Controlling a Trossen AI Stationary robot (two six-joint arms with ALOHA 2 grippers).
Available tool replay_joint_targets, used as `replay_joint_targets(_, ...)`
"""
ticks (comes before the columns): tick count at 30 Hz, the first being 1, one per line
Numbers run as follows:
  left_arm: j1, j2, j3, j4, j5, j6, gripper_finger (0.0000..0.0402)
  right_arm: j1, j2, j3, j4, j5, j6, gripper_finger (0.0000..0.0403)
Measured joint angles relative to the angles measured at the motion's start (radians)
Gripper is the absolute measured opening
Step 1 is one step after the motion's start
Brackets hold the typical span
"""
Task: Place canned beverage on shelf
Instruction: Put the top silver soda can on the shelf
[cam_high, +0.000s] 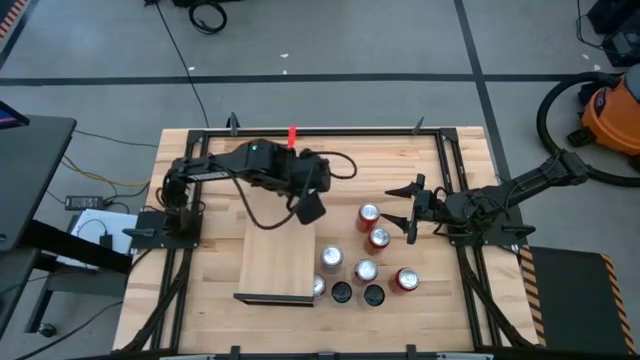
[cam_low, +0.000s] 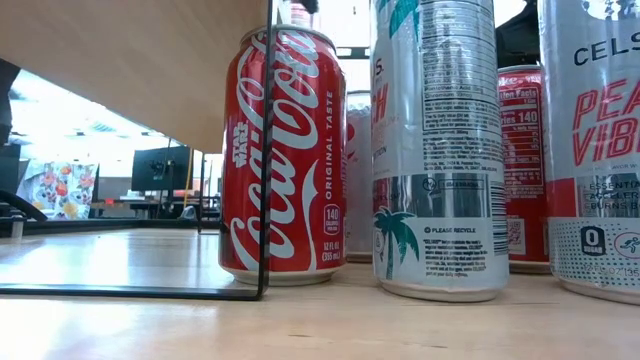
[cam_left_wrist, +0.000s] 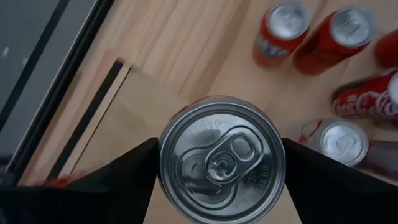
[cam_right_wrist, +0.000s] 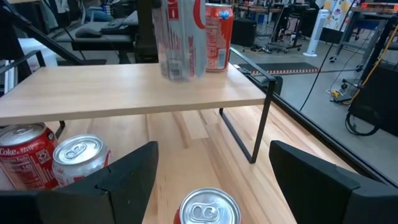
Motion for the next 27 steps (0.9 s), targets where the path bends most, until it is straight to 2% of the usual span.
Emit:
replay_joint_targets(5, -0.036, -0.011, -0.006, 0.015, -0.011, -0.044, 0.0308, 0.0, 0.0, 0.0, -0.005, -0.012, 0.006, 0.0318)
replay_joint_targets(12, -0.05, -0.053, -0.083, 0.013, -0.057, -0.053, 0.0309, 0.014, 0.0, 0.0, -0.002, -0.019, 0.004, 0.0318)
replay_joint_targets(17, -0.052, -0.152, -0.206, 0.011, -0.071, -0.116, 0.0309, 0.015, 0.0, 0.0, 0.0, -0.018, 0.004, 0.0318)
replay_joint_targets(27, -0.086, -0.379, -0.481, 0.011, -0.074, -0.362, 0.0309, 0.015, 0.0, 0.0, 0.007, -0.017, 0.004, 0.0318)
